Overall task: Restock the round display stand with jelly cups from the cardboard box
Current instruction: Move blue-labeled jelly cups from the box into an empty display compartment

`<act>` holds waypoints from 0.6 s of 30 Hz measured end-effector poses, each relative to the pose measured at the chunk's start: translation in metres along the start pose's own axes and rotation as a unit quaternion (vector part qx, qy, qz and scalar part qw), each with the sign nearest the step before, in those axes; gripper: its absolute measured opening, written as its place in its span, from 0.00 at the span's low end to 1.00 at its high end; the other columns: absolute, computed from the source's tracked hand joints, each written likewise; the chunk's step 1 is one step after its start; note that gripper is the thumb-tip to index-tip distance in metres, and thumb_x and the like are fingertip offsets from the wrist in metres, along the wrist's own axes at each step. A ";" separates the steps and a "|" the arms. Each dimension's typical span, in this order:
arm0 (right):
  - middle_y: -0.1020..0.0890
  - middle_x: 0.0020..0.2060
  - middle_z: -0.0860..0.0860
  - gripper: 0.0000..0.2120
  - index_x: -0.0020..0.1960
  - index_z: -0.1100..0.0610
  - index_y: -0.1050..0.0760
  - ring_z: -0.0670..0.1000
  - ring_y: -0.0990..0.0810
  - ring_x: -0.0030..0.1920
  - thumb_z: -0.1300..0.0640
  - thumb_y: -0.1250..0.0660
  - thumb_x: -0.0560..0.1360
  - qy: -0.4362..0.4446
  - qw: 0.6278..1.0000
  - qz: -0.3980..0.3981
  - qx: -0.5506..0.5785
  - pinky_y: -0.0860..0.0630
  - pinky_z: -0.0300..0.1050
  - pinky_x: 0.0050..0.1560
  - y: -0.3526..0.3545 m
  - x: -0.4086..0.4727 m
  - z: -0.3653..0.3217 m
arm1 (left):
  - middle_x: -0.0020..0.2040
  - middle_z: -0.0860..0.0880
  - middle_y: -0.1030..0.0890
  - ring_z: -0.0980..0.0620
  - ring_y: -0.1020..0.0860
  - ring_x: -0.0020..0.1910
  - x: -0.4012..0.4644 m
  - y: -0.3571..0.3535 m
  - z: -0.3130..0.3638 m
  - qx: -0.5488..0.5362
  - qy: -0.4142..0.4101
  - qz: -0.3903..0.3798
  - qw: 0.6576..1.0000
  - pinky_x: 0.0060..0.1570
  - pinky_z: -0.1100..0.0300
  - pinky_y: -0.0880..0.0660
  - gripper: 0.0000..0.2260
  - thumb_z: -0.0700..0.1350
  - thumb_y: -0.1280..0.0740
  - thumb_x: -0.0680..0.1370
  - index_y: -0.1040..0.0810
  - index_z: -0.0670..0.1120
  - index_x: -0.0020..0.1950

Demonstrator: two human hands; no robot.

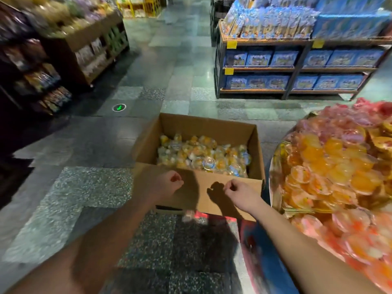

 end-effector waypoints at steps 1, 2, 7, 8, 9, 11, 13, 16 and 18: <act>0.17 0.50 0.54 0.08 0.51 0.58 0.23 0.55 0.21 0.53 0.55 0.37 0.78 -0.007 1.000 -0.003 0.002 0.27 0.46 0.53 -0.007 0.010 0.000 | 0.51 0.53 0.21 0.56 0.25 0.49 0.010 -0.001 -0.008 -0.014 0.016 -0.016 1.000 0.42 0.64 0.31 0.08 0.51 0.34 0.80 0.22 0.50 0.56; 0.17 0.50 0.54 0.08 0.51 0.58 0.23 0.56 0.20 0.53 0.55 0.37 0.78 -0.012 1.000 -0.003 0.002 0.27 0.47 0.53 -0.012 0.021 0.002 | 0.52 0.50 0.21 0.54 0.25 0.49 0.022 -0.002 -0.015 -0.027 0.025 -0.025 0.999 0.42 0.63 0.31 0.09 0.49 0.34 0.80 0.22 0.47 0.57; 0.20 0.46 0.52 0.04 0.49 0.53 0.26 0.54 0.23 0.48 0.54 0.38 0.79 -0.037 0.999 -0.019 -0.020 0.31 0.44 0.46 -0.020 0.071 0.015 | 0.52 0.47 0.21 0.50 0.23 0.50 0.079 -0.006 -0.036 -0.060 0.051 -0.049 0.996 0.45 0.59 0.27 0.08 0.47 0.36 0.81 0.23 0.45 0.57; 0.20 0.46 0.53 0.04 0.49 0.53 0.26 0.54 0.23 0.48 0.54 0.38 0.79 -0.040 0.999 -0.022 -0.021 0.31 0.44 0.46 -0.020 0.084 0.019 | 0.52 0.47 0.21 0.51 0.23 0.50 0.091 -0.008 -0.038 -0.065 0.053 -0.051 0.995 0.45 0.59 0.26 0.08 0.47 0.36 0.81 0.22 0.45 0.57; 0.19 0.46 0.54 0.04 0.49 0.53 0.26 0.55 0.22 0.49 0.54 0.38 0.79 -0.044 0.998 -0.026 -0.023 0.29 0.45 0.47 -0.019 0.097 0.022 | 0.52 0.48 0.21 0.51 0.24 0.50 0.104 -0.008 -0.039 -0.064 0.057 -0.055 0.995 0.43 0.61 0.27 0.08 0.47 0.36 0.81 0.22 0.46 0.57; 0.19 0.46 0.54 0.04 0.50 0.53 0.26 0.56 0.21 0.48 0.54 0.38 0.79 -0.047 0.998 -0.034 -0.034 0.27 0.47 0.48 -0.019 0.128 0.028 | 0.52 0.49 0.21 0.51 0.24 0.51 0.130 -0.011 -0.041 -0.060 0.063 -0.062 0.994 0.42 0.61 0.29 0.09 0.48 0.36 0.81 0.23 0.47 0.58; 0.20 0.45 0.54 0.04 0.50 0.54 0.27 0.56 0.22 0.47 0.54 0.38 0.79 -0.044 0.997 -0.033 -0.046 0.29 0.46 0.43 -0.019 0.163 0.034 | 0.51 0.51 0.21 0.52 0.23 0.50 0.159 -0.012 -0.043 -0.052 0.066 -0.066 0.994 0.41 0.62 0.29 0.09 0.49 0.36 0.81 0.22 0.48 0.58; 0.20 0.53 0.55 0.10 0.58 0.55 0.25 0.56 0.21 0.55 0.53 0.38 0.79 -0.048 0.996 -0.035 -0.069 0.31 0.42 0.46 -0.024 0.216 0.042 | 0.52 0.52 0.20 0.57 0.23 0.47 0.204 -0.016 -0.050 -0.024 0.061 -0.076 0.995 0.39 0.66 0.30 0.07 0.49 0.36 0.80 0.22 0.50 0.56; 0.21 0.58 0.53 0.14 0.62 0.55 0.26 0.55 0.23 0.58 0.51 0.38 0.79 -0.075 0.992 -0.059 -0.082 0.27 0.45 0.55 -0.029 0.249 0.046 | 0.52 0.51 0.20 0.57 0.23 0.47 0.233 -0.021 -0.056 -0.014 0.077 -0.094 0.992 0.40 0.65 0.28 0.06 0.48 0.36 0.80 0.22 0.50 0.55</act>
Point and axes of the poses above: each hand's wrist, its own x-axis towards the middle knuckle, its own y-axis out of the back of the hand, z = x × y, the point moved 2 cm from there along x, towards the middle knuckle
